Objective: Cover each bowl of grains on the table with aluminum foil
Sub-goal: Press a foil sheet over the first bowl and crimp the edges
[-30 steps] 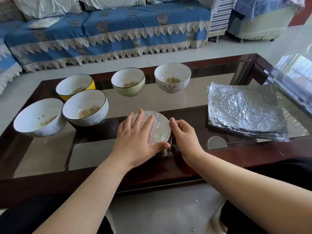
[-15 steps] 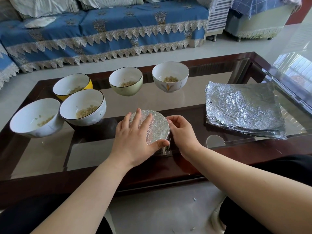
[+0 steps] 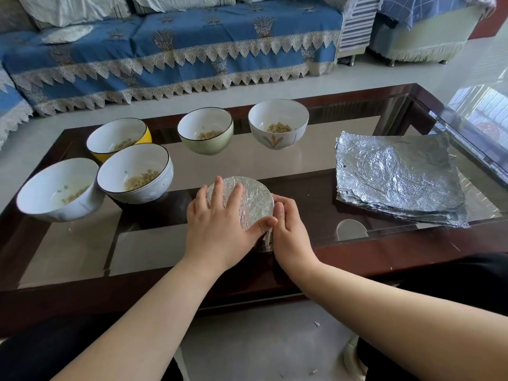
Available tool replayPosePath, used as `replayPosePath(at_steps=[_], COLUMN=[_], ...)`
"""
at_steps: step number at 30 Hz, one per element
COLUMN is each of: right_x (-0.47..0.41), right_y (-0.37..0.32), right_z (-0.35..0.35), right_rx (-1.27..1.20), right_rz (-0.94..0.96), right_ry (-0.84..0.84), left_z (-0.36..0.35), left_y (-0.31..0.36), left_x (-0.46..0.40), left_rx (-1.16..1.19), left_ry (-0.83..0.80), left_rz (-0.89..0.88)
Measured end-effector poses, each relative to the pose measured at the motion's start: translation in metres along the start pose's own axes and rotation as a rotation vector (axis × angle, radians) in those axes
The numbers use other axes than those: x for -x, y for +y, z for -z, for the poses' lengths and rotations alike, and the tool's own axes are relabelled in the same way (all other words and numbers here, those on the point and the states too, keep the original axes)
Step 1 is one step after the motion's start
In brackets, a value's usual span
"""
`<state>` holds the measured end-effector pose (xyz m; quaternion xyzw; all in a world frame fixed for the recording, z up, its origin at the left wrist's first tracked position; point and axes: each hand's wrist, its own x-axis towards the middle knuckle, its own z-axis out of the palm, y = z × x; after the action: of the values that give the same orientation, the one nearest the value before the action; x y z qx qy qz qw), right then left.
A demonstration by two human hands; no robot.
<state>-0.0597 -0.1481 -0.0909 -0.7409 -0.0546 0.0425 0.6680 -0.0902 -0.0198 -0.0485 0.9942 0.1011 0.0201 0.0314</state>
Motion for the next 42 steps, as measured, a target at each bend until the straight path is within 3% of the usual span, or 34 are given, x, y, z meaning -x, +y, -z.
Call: replayPosePath(at_steps=[17, 26, 32, 38, 42], right_x=[-0.040, -0.047, -0.048, -0.052, -0.058], right_y=[0.000, 0.002, -0.005, -0.016, -0.022], right_z=[-0.002, -0.004, 0.002, 0.016, 0.030], right_rx=[-0.030, 0.008, 0.270, 0.761, 0.756], right_rz=[-0.321, -0.311, -0.192, -0.042, 0.014], right_ry=[0.046, 0.020, -0.101, -0.281, -0.159], left_z=[0.001, 0.001, 0.004, 0.007, 0.012], left_y=[0.000, 0.000, -0.002, 0.002, 0.004], left_x=[-0.001, 0.001, 0.003, 0.006, 0.008], left_rx=[0.017, 0.020, 0.009, 0.007, 0.046], left_ry=[0.008, 0.010, -0.027, -0.084, -0.153], left_rz=[0.032, 0.023, 0.010, 0.038, 0.047])
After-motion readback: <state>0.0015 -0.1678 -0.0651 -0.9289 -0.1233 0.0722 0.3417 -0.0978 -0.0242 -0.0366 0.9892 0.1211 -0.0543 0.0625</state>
